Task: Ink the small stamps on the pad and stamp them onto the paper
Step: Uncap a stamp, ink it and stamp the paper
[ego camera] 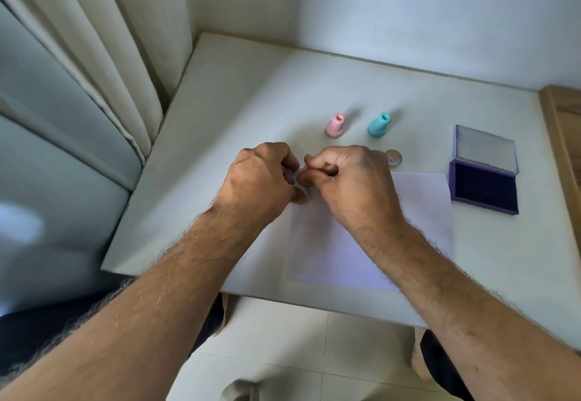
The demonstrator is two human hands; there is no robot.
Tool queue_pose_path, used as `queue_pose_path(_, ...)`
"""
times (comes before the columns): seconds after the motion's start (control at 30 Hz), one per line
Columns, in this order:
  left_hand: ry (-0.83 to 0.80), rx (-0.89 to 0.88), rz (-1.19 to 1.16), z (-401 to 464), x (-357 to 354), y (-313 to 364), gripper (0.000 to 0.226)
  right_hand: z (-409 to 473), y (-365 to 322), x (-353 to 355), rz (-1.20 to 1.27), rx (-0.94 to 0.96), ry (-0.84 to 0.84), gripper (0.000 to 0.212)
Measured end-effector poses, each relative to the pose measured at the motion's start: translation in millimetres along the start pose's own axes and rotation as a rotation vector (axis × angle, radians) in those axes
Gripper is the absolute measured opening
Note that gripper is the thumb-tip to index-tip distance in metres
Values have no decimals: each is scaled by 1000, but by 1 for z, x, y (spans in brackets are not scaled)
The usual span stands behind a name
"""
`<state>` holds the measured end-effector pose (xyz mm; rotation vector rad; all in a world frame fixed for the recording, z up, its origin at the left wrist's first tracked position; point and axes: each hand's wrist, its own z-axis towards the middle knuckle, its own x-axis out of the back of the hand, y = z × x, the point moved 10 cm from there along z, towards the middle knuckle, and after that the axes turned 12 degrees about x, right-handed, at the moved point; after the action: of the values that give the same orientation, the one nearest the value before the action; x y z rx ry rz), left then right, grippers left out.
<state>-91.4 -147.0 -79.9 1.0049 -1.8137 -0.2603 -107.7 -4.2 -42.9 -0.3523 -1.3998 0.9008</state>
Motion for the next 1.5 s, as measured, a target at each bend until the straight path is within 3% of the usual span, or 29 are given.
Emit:
queue_pose_path(0.67,5,8,57,2,0,2,35,2,-5,-4,-72,94,-27,11)
queue_pose_path(0.77,1,7,77,1,1,4,34,-5,3,0,62,15,25,4)
queue_pose_path(0.93,24,18,98,-4,1,6,38,-25,29,24,390,-214,287,18)
queue_pose_path(1.1,22,34,99,-11,9,9,42,-49,44,46,673,-431,426,14)
queue_pose_path(1.27,121,-1,-5,-26,30,20,18,-64,37,71,888,-505,469,7)
queue_pose_path(1.5,133,-109,-76,-51,13,60,17,-87,60,91,1026,-627,530,4)
